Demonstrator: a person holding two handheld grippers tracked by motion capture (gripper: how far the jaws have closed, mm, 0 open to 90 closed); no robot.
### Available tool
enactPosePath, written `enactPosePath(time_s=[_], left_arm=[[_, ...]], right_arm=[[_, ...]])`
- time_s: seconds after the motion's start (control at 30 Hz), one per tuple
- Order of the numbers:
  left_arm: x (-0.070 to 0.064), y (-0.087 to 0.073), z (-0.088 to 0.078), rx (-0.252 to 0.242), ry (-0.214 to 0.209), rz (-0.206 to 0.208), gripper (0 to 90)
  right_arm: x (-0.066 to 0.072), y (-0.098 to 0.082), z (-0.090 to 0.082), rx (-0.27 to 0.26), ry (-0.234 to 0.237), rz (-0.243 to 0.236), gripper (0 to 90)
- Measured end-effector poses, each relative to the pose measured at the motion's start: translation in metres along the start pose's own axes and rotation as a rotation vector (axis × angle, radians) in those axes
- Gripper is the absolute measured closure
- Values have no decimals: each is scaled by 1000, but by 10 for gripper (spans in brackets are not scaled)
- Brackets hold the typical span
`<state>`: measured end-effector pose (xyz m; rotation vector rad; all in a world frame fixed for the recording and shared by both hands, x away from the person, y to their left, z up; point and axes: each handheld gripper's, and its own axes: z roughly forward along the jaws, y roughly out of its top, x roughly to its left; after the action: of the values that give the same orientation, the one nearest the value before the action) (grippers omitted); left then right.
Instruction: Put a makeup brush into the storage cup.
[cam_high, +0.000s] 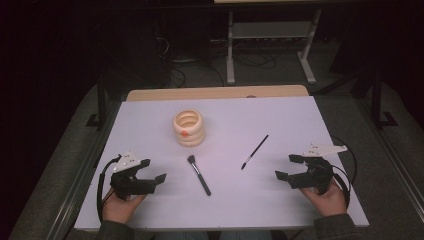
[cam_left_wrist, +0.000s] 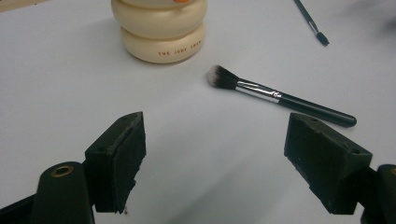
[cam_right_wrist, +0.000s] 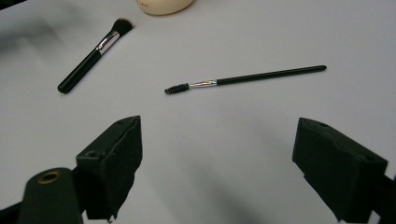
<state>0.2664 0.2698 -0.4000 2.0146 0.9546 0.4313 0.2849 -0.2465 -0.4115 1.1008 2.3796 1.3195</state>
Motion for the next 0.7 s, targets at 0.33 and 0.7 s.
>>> enactPosePath(time_s=[0.33, 0.7], left_arm=[[-1, 0, 0, -4, 3, 1, 207], [-3, 1, 0, -10, 1, 2, 209]], right_arm=[[2, 0, 1, -1, -2, -2, 151], [12, 4, 6, 3, 4, -14, 151]])
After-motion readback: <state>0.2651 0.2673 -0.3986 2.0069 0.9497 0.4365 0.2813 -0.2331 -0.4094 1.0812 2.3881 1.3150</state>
